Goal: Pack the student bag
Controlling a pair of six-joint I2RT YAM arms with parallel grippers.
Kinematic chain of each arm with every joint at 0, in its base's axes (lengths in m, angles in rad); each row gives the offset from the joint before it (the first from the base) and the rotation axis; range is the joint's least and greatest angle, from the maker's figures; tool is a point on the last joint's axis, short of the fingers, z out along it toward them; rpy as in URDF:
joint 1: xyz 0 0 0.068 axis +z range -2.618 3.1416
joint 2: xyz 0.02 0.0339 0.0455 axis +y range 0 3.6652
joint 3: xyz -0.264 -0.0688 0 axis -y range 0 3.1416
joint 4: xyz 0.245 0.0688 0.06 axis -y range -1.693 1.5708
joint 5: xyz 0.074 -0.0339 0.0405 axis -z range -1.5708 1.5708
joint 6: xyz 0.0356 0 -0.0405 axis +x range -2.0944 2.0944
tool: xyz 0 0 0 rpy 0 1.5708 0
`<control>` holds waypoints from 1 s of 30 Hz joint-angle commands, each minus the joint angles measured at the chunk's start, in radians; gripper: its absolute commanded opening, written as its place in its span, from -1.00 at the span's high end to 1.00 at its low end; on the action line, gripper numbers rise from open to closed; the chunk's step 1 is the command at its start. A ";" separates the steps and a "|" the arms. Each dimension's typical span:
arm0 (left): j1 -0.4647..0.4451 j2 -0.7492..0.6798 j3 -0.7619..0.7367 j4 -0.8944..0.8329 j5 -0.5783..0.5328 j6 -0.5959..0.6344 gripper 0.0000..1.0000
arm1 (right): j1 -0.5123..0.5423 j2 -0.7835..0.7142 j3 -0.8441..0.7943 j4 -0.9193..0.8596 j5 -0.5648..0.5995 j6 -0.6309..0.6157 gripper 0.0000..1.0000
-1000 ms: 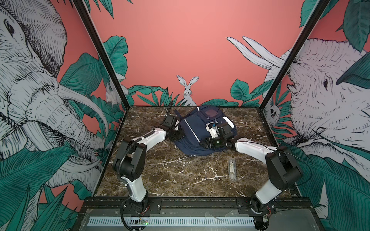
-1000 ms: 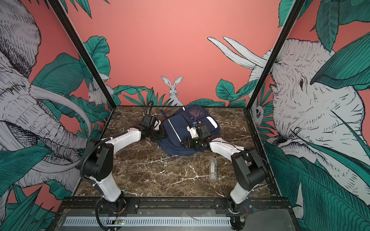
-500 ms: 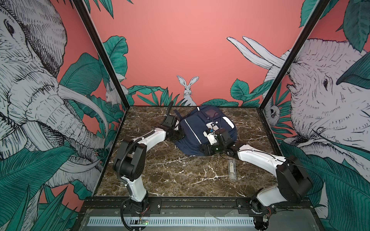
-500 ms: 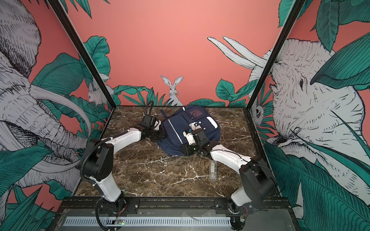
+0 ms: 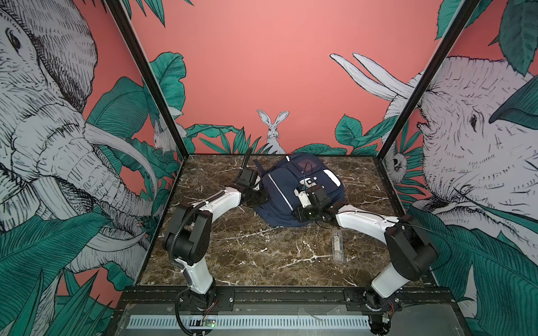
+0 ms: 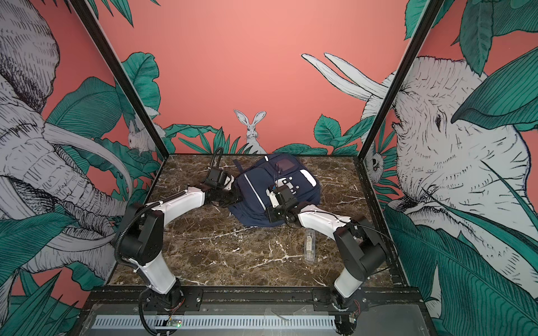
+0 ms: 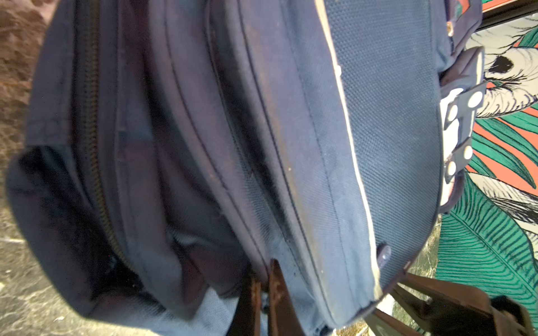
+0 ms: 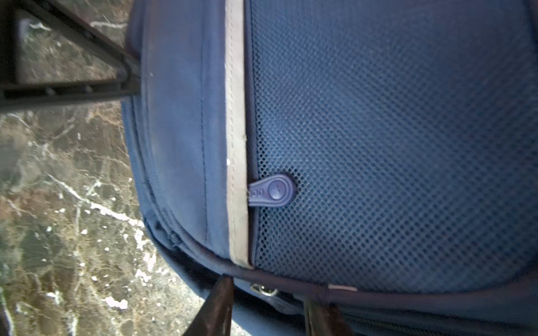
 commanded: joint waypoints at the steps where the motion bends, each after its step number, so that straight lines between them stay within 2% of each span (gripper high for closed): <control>1: -0.009 -0.069 -0.018 -0.020 0.015 -0.004 1.00 | 0.030 -0.009 0.004 0.017 0.027 -0.008 0.27; 5: -0.009 -0.067 -0.017 -0.016 0.015 -0.006 1.00 | 0.043 -0.020 -0.026 0.018 0.042 0.003 0.39; 7: -0.010 -0.065 -0.013 -0.016 0.017 -0.006 1.00 | 0.045 -0.025 -0.035 0.016 0.045 0.011 0.56; 11: -0.009 -0.064 -0.006 -0.021 0.015 -0.004 1.00 | 0.050 -0.026 -0.047 0.004 0.046 0.018 0.75; 16: -0.009 -0.061 0.001 -0.026 0.015 -0.002 1.00 | 0.050 -0.027 -0.048 -0.008 0.083 0.027 0.74; 17: -0.009 -0.062 0.000 -0.026 0.015 -0.002 1.00 | 0.051 -0.028 -0.049 -0.007 0.086 0.030 0.69; 19: -0.009 -0.061 0.000 -0.026 0.015 -0.002 1.00 | 0.051 -0.027 -0.045 0.001 0.086 0.038 0.41; 20: -0.009 -0.061 0.001 -0.025 0.015 -0.003 1.00 | 0.051 -0.023 -0.042 0.006 0.083 0.044 0.38; 26: -0.009 -0.058 0.005 -0.025 0.019 -0.003 1.00 | 0.052 0.019 -0.012 0.044 0.079 0.098 0.37; 30: -0.009 -0.060 0.005 -0.031 0.011 -0.002 1.00 | 0.053 0.073 0.036 -0.016 0.130 0.116 0.44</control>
